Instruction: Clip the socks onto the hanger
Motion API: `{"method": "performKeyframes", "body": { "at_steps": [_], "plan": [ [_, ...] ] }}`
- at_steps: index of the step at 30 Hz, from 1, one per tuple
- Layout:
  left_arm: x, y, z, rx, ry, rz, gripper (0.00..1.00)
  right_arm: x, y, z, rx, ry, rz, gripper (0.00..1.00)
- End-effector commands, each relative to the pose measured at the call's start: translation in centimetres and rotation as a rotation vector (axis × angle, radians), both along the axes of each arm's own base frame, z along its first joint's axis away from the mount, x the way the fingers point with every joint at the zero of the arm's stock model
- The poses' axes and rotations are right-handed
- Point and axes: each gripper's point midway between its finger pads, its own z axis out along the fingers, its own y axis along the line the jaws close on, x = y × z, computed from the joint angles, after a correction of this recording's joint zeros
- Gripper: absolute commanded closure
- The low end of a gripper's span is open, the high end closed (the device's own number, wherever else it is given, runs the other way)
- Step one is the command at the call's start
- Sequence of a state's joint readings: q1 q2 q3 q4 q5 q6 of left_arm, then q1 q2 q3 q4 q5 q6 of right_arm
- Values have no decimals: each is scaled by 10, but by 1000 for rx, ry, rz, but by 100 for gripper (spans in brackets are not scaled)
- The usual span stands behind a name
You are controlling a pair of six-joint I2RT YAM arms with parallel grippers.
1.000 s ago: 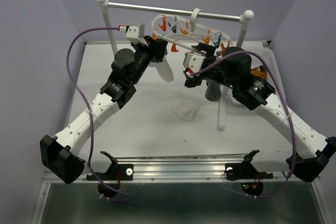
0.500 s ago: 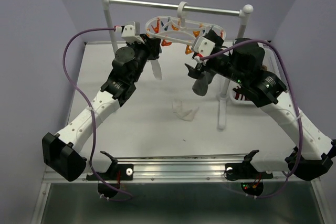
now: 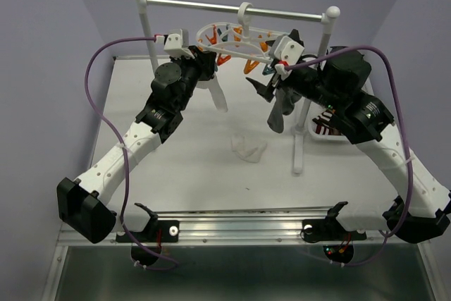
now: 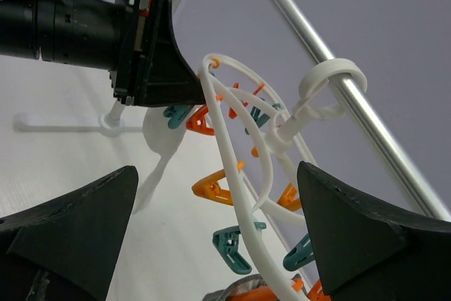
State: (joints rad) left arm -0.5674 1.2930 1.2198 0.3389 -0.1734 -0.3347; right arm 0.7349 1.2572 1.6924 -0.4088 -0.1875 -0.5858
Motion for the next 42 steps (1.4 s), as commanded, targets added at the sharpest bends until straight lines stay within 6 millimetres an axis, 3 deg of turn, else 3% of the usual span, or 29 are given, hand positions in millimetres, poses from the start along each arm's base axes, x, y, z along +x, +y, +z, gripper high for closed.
{"method": "performKeyframes", "body": {
  "at_steps": [1,2,5,6,7,12,16,17,18,20,21,22,26,28,29,32,33,35,36,42],
  "plan": [
    [-6,5,37,-49,-86,-4,100,-16,10,39,82,-83,94,0],
    [-7,5,37,-47,-87,-5,100,-28,18,34,57,-78,173,0],
    [-8,7,39,-48,-92,1,100,-58,34,-9,-158,-17,398,0],
    [-10,8,40,-49,-93,3,100,-74,41,-14,-169,7,500,0],
    [-10,9,40,-47,-93,3,100,-76,43,-19,-180,39,523,0],
    [-13,10,42,-54,-92,4,100,-61,52,-85,-292,217,513,0],
    [-13,11,41,-51,-82,9,100,-64,45,-141,-407,295,537,0],
    [-13,12,40,-53,-79,12,100,-62,42,-153,-431,306,521,0],
    [-13,14,41,-57,-80,17,100,-56,36,-178,-463,366,464,0],
    [-15,15,42,-63,-83,20,100,-45,43,-192,-408,410,389,0],
    [-15,15,43,-67,-86,20,100,-43,40,-216,-424,468,353,0],
    [-17,15,44,-69,-89,18,100,-42,40,-225,-416,501,335,0],
    [-16,16,42,-66,-85,20,100,-63,52,-287,-498,623,351,0],
    [-17,12,41,-68,-83,5,100,-61,51,-313,-547,631,298,0],
    [-16,12,40,-65,-80,5,100,-56,54,-334,-560,649,264,0],
    [-15,12,38,-67,-76,4,100,-41,58,-363,-599,645,165,0],
    [-16,11,38,-66,-76,-1,100,-27,54,-381,-633,652,84,0],
    [-17,9,38,-63,-76,-13,100,-13,64,-389,-622,630,38,0],
    [-18,9,39,-62,-78,-13,100,-5,64,-404,-638,635,0,0],
    [-18,10,34,-47,-74,-11,100,34,83,-414,-514,576,-146,16]
  ]
}}
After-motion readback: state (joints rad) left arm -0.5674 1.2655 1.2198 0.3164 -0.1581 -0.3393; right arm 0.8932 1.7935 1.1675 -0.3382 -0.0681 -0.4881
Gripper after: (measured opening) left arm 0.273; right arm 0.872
